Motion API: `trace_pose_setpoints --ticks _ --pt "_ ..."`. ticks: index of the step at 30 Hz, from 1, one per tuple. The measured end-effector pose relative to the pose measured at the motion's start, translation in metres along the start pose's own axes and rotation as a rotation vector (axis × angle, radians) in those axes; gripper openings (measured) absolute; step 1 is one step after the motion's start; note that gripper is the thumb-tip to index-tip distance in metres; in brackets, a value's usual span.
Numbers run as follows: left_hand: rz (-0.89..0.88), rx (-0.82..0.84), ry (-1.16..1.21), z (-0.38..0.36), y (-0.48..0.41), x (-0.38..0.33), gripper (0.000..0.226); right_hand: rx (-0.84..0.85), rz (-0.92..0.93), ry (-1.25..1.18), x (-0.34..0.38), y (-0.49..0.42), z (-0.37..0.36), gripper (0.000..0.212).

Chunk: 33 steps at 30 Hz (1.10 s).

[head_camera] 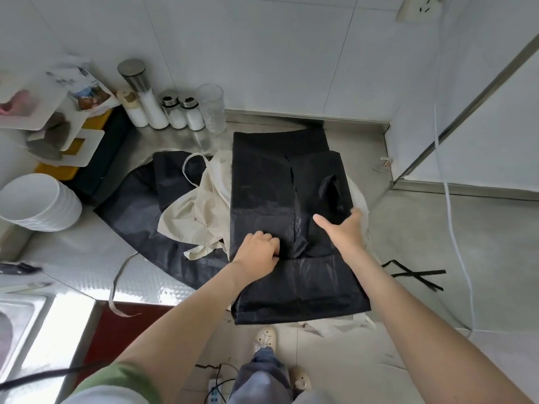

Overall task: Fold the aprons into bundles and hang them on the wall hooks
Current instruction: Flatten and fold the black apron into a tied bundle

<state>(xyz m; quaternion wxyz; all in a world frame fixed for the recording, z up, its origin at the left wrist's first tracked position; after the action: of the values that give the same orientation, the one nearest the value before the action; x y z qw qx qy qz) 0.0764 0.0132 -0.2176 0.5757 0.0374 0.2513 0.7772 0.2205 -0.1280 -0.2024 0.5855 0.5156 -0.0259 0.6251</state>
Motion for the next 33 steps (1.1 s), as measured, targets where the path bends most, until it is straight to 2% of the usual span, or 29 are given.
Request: trace_pose_setpoints --ticks 1,3,4,8,9,11,13,16,19,22,24,25,27,28,30,33 --pt "-0.007 0.04 0.08 -0.002 -0.002 0.0 0.024 0.081 -0.044 -0.014 -0.001 -0.002 -0.008 0.073" --pt "0.023 0.112 0.298 -0.001 -0.008 0.008 0.022 0.126 -0.008 0.035 0.01 -0.009 -0.014 0.022" --pt "0.047 0.131 0.401 0.002 -0.011 0.013 0.019 0.097 0.053 0.026 0.019 -0.014 -0.013 0.015" --pt "0.15 0.159 0.782 0.01 -0.009 0.036 0.01 0.049 0.319 -0.057 0.068 -0.01 -0.01 0.018" --pt "0.161 0.166 0.811 0.011 -0.009 0.042 0.01 0.064 0.366 -0.038 0.08 -0.009 -0.013 0.016" --pt "0.171 0.22 0.802 0.007 -0.008 0.049 0.012 0.107 0.417 0.033 0.095 -0.011 -0.02 0.029" --pt "0.177 0.228 0.762 0.007 -0.009 0.053 0.019 0.163 0.4 0.057 0.099 -0.018 -0.025 0.042" --pt "0.2 0.1 0.663 0.02 -0.016 0.059 0.036 0.209 0.33 0.012 0.088 -0.027 -0.024 0.047" --pt "0.175 0.012 0.716 0.032 -0.024 0.057 0.03 0.148 0.283 0.108 0.068 -0.025 -0.014 0.06" --pt "0.111 -0.002 0.58 0.035 -0.029 0.04 0.027 0.133 0.167 0.166 0.015 -0.021 -0.002 0.065" --pt "0.13 -0.107 0.482 0.041 -0.024 0.035 0.032 0.187 0.072 0.221 -0.024 -0.018 0.001 0.062" --pt "0.125 -0.212 0.396 0.048 -0.018 0.031 0.04 0.206 0.039 0.25 -0.039 -0.015 0.003 0.063" --pt "0.042 -0.401 0.139 0.057 -0.004 0.015 0.058 0.169 0.05 0.317 -0.055 -0.009 0.009 0.07" --pt "0.013 -0.486 0.035 0.058 0.002 0.009 0.064 0.095 0.109 0.391 -0.053 -0.005 0.015 0.073" --pt "0.023 -0.609 0.001 0.056 0.012 0.012 0.065 -0.069 0.28 0.601 -0.036 0.006 0.021 0.07" --pt "0.282 -0.714 0.196 0.053 0.03 0.049 0.051 -0.123 0.507 0.776 0.0 0.027 0.004 0.054"
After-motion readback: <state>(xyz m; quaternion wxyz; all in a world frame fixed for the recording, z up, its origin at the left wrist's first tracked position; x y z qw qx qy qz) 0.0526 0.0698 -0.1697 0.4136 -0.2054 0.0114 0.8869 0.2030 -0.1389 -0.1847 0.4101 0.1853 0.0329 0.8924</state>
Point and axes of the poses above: each hand's wrist, its own y-axis away from the middle knuckle, its own z-axis out of the back of the hand, x = y × z, the point moved 10 cm from there along -y, towards the middle knuckle, and after that the axes turned 10 degrees about x, right-handed, at the moved point
